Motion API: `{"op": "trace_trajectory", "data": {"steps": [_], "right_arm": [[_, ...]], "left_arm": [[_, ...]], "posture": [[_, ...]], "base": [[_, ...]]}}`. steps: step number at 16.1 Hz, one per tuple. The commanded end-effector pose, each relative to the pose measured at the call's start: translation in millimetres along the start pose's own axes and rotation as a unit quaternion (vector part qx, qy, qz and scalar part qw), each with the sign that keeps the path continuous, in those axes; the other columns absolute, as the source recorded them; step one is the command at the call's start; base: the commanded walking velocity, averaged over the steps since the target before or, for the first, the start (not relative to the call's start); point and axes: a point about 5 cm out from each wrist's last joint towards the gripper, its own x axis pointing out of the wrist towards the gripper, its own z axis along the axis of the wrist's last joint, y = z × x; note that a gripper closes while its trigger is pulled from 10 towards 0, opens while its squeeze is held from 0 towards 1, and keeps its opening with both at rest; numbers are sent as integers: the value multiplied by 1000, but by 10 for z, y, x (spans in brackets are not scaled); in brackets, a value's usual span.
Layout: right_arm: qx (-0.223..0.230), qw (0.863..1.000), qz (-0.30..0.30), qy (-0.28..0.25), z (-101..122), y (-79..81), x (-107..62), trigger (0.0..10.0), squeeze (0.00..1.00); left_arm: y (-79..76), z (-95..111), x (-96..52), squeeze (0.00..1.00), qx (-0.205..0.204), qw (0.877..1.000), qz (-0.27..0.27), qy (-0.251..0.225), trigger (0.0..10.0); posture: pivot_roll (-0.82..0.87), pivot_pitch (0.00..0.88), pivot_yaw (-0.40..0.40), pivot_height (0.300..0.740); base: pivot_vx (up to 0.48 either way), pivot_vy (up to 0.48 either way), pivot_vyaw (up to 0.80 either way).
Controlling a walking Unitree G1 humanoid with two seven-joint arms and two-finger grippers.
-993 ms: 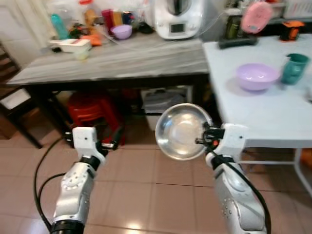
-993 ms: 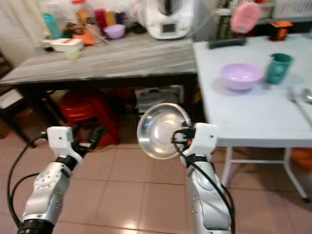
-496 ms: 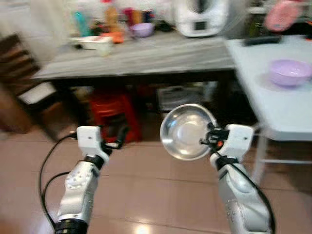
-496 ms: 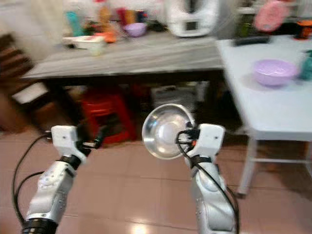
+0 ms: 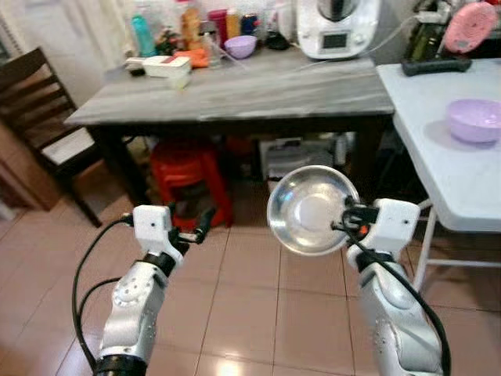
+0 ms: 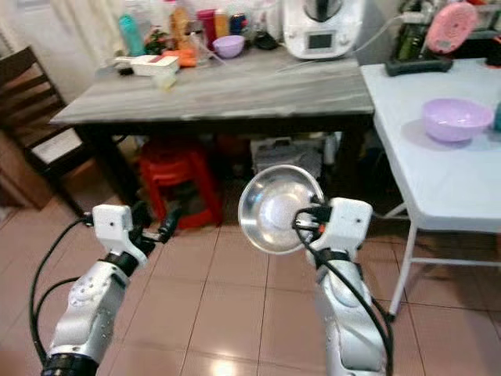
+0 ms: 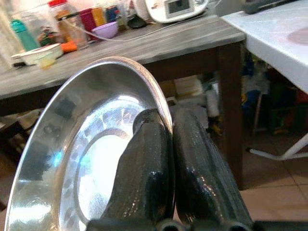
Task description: Setting the table
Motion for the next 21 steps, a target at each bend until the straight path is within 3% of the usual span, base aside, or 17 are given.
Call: {"op": "trace_trajectory", "data": {"steps": [1,21], "right_arm": [[12,1000,11,-17,75,88,22,10000,0],[9,1000,13,-22,88,89,24,10000,0]], "left_arm": [[57,50,-12,0,6,1000,4,-5,10000],[-13,32,25,0,2,1000,-12,-5,10000]], "posture": [[-79,0,140,740],[-85,0,141,740]], "base": [[428,0,0],[439,0,79]]}}
